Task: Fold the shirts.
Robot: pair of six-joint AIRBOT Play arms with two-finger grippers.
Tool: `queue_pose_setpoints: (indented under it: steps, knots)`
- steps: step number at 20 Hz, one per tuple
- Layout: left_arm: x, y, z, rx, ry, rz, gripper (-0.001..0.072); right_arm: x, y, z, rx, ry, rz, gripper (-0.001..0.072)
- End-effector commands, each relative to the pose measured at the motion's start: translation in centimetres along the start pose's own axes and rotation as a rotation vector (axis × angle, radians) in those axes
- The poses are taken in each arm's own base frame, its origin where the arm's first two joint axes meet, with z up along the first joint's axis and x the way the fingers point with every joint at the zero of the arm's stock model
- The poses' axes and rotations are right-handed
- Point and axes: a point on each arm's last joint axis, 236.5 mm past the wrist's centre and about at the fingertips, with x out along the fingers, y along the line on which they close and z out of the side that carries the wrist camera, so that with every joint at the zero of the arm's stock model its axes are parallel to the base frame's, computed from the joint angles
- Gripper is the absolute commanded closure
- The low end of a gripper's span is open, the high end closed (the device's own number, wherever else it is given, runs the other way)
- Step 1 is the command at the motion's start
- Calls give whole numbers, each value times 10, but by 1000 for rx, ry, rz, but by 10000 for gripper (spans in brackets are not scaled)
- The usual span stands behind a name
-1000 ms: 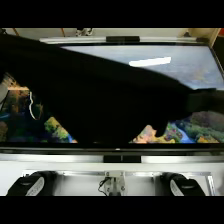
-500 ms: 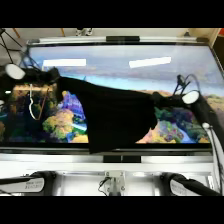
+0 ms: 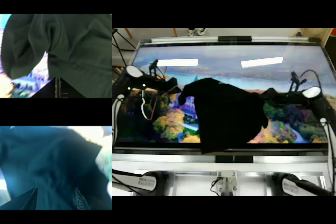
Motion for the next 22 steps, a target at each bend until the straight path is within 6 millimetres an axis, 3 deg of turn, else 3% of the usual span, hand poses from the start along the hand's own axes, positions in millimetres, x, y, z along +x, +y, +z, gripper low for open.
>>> queue_pose_setpoints:
  steps: [1, 2, 3, 5, 6, 8, 13, 16, 18, 19, 20, 21, 22]
  knots:
    - [-46, 24, -13, 114, 46, 113, 675, -41, 3, -92, -117, 276, -114, 125]
    - [-57, 30, -13, 132, 32, 159, 675, -39, 14, -126, -115, 324, -102, 124]
    - [-66, 36, -13, 151, 23, 204, 675, -31, 20, -161, -97, 360, -95, 75]
    - [-70, 41, -13, 163, 23, 236, 671, -8, 20, -219, -46, 411, -98, 40]
    - [-65, 44, -13, 158, 26, 236, 579, 3, 21, -241, -31, 430, -100, 40]
    - [-46, 53, -11, 133, 27, 226, 130, 18, 34, -262, -26, 427, -103, 40]
    - [29, 60, -16, 86, 113, 79, 113, 39, 76, -273, 68, 320, -51, 40]
    - [67, 73, -21, 91, 145, 72, 114, 48, 81, -291, 131, 346, -69, 40]
    - [80, 79, -16, 107, 125, 82, 127, 62, 81, -307, 165, 363, -94, 40]
    - [83, 81, -11, 106, 105, 89, 312, 72, 84, -311, 200, 356, -89, 40]
    - [82, 83, -6, 107, 83, 95, 546, 82, 90, -315, 230, 347, -72, 41]
    - [81, 84, -2, 115, 69, 98, 672, 93, 93, -319, 265, 338, -62, 40]
    - [80, 84, 1, 129, 59, 99, 673, 102, 92, -323, 288, 335, -66, 40]
